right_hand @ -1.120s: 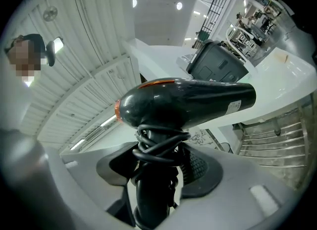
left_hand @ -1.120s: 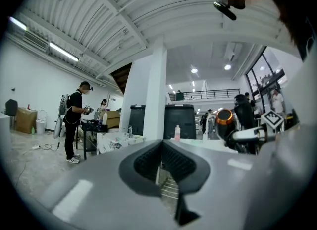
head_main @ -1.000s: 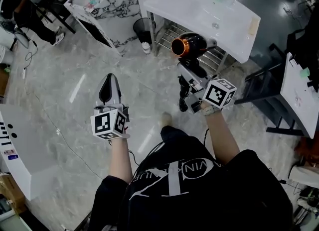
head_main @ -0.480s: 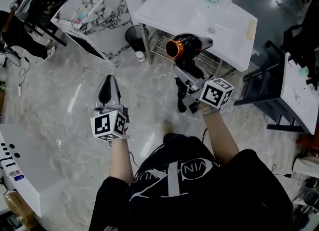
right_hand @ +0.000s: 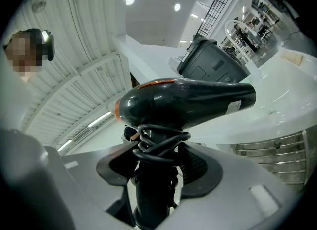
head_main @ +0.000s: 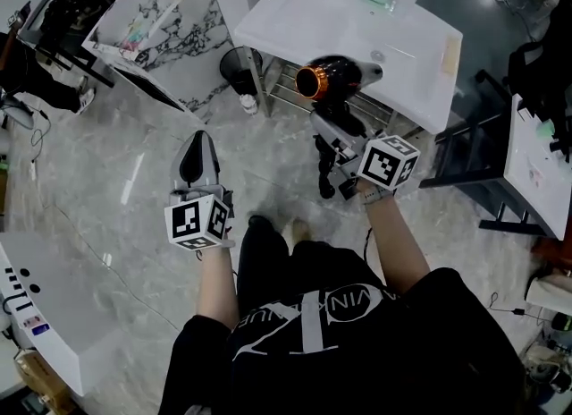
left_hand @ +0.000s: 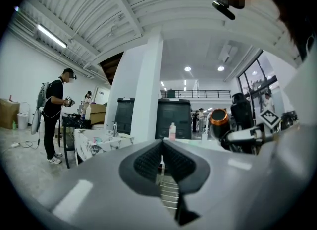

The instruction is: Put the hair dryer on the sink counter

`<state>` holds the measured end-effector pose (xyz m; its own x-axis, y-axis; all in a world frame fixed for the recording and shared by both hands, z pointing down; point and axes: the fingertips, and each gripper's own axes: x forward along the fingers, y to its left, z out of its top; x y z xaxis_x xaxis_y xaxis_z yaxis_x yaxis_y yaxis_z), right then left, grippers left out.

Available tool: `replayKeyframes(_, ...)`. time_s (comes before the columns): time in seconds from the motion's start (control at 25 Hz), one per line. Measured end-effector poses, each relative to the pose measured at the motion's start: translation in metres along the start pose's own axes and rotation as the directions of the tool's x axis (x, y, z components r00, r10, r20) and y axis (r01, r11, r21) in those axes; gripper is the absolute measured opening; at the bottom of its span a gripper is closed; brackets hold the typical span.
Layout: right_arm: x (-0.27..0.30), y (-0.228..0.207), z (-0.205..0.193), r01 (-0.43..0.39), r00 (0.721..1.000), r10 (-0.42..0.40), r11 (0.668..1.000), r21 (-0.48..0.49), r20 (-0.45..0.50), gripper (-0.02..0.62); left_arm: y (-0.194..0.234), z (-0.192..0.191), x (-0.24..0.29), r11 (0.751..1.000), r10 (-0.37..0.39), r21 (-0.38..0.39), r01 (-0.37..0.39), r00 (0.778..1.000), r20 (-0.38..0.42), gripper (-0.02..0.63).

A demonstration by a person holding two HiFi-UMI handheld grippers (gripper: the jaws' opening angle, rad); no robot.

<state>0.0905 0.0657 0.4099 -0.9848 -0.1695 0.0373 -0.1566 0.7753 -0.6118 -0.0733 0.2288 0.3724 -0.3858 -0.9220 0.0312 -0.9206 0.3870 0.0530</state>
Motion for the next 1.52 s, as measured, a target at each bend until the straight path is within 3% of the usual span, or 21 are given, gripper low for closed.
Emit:
replayKeyframes(0.24,0.023,-0.019,0.009,0.037,0.999,-0.037,0.999,0.001,0.02,0.258,0.009,0.001,0.046,0.998,-0.059,0.012,0.059,0.998,0.002,0.0)
replayKeyframes(0.52,0.062,-0.047,0.037,0.095,0.994,-0.095,0.995,0.009,0.056,0.258,0.022,0.011,0.136,0.987,-0.159,0.015,0.159,0.987,0.004,0.0)
replayKeyframes(0.84,0.113,-0.081,0.066,0.175,0.98,-0.178,0.984,0.037,0.09,0.258,0.032,0.017,0.233,0.959,-0.281,0.013,0.282,0.959,-0.036,0.0)
replayKeyframes(1.36,0.186,-0.12,0.083,0.318,0.938,-0.324,0.946,0.07,0.121,0.258,0.062,0.019,0.345,0.897,-0.44,0.009,0.441,0.896,-0.052,0.0)
replayKeyframes(1.52,0.205,-0.126,0.087,0.343,0.929,-0.35,0.936,0.077,0.121,0.258,0.074,0.015,0.365,0.888,-0.459,-0.004,0.46,0.887,-0.052,0.0)
